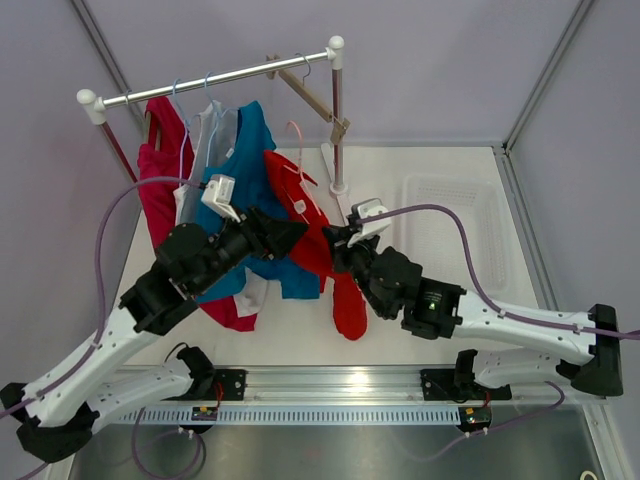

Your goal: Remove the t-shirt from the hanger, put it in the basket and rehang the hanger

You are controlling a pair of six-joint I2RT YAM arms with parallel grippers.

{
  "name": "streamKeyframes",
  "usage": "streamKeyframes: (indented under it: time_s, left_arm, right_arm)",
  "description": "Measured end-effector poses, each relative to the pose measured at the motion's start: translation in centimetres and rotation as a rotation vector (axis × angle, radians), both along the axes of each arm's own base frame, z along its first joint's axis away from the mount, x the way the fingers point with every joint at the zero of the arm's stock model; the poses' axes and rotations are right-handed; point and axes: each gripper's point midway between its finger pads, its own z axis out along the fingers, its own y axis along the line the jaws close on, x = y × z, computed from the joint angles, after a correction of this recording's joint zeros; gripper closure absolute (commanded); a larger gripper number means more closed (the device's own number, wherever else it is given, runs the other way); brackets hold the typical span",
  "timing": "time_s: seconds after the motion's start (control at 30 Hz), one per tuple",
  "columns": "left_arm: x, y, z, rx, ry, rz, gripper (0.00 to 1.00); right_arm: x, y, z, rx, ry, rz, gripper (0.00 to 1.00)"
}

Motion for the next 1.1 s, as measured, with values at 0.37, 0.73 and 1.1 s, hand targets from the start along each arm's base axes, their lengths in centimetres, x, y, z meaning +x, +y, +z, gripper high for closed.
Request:
streamKeyframes:
  time_s: [0.37,0.73,1.1]
  left_arm:
    - [4.5,-3.8,-2.2,0.045,0.030,0.036,0.32]
    - [6.4,-5.3,-0.5,-0.001,-0.033,0.056,0.64]
    - [3.9,-3.5,1.9,-0.109,-0.055,0.039,1.00]
  right_arm:
    - [-2.6,-2.7,-1.3,0.060,0.021,0.002,1.00]
    - [-3.9,-2.5,-1.1,0.089,0.029,0.039,1.00]
    - [-6.4,0.1,-1.4,0.090,0.082,0.171,0.22]
